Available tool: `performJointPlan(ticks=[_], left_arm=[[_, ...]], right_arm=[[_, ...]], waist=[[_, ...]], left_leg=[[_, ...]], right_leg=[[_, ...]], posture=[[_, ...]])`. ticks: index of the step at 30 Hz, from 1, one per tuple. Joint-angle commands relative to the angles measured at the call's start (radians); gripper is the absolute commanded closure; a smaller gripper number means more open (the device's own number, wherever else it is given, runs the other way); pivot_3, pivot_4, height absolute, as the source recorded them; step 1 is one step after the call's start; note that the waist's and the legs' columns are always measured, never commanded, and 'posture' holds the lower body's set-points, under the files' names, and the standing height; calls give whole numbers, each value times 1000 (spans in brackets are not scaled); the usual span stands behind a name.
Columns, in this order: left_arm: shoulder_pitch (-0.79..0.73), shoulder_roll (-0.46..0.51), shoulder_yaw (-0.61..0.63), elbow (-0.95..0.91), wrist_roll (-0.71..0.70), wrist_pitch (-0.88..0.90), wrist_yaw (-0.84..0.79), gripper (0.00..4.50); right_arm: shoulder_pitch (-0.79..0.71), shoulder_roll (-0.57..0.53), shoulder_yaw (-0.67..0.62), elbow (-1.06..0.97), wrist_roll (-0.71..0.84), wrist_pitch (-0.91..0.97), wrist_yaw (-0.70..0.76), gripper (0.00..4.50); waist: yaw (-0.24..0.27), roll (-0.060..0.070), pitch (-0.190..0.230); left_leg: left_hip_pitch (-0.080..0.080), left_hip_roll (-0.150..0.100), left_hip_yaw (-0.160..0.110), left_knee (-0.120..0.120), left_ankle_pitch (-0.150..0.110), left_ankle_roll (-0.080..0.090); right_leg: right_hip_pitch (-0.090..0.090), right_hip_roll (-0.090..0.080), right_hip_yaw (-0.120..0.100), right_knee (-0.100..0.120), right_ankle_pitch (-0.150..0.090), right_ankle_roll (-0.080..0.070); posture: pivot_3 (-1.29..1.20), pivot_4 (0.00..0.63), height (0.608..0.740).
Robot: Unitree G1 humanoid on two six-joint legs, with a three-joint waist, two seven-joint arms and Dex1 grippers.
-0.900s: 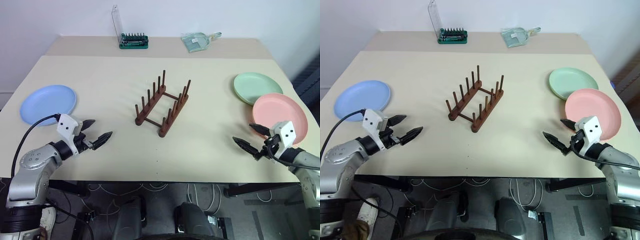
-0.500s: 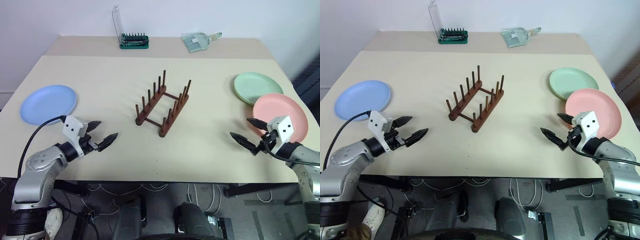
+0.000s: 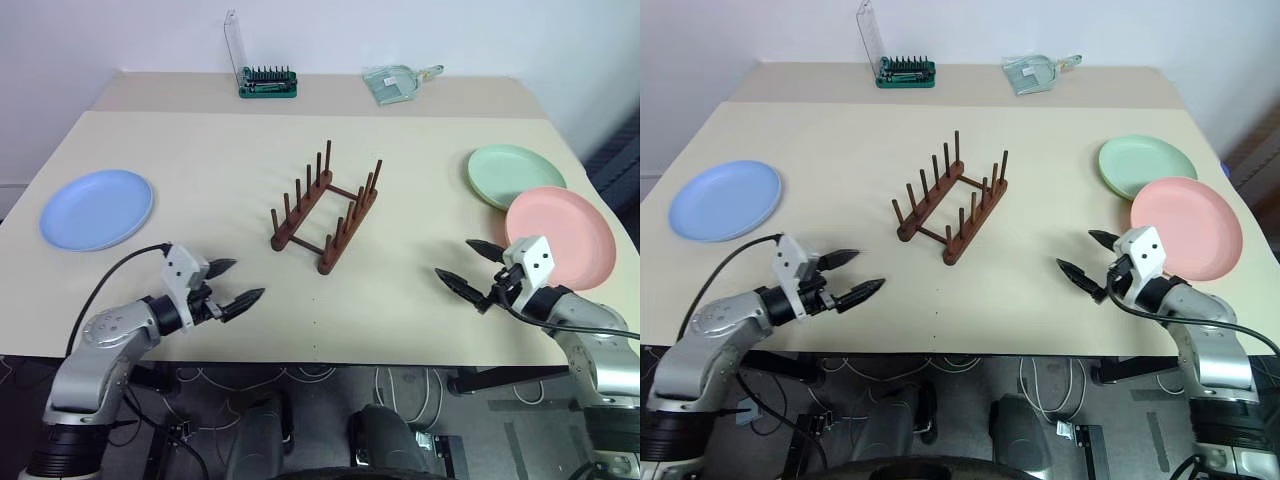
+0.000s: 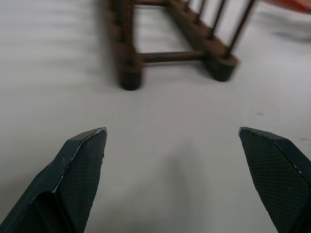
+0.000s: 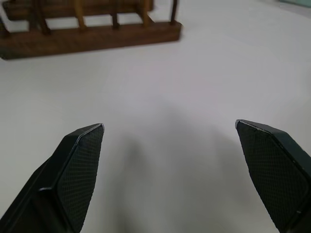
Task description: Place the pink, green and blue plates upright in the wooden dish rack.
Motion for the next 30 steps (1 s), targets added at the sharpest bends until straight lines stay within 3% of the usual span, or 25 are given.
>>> performJointPlan(ticks=[1,9,12,21,24,30], left_arm=[[-57,-48,-125,-26,51,-12,9,0],[-219,-174,-281,149,197,-2,112,0],[-275,-239,-311,230,221,2,132,0],[-354,-315,-360,333,258,-9,106,0],[-358,-319,-356,340,262,-13,103,915],[-357,-315,-335,349,267,-19,109,3669]], right_arm=[[8,12,5,-135,25,65,-49,64],[89,43,13,-373,58,201,-152,64],[116,54,8,-381,54,202,-166,64],[144,68,4,-384,59,186,-180,64],[141,74,8,-377,58,179,-182,0],[131,82,18,-362,53,168,-177,0]], waist=[[4,0,0],[0,0,0],[5,1,-1],[6,1,-1],[6,1,-1],[4,1,-1]], left_leg=[[0,0,0,0,0,0],[0,0,-1,0,0,0],[0,0,-1,1,0,0],[0,-1,-2,3,-1,2],[0,-1,-2,3,-1,2],[0,-1,-2,3,-1,2]], right_leg=[[0,0,0,0,0,0],[0,1,0,0,0,0],[1,1,0,0,0,0],[3,1,-1,0,0,0],[3,1,-1,0,0,0],[3,1,-1,0,0,0]], posture=[[0,150,732],[0,150,732],[0,150,732],[0,150,732],[0,150,732],[0,150,732]])
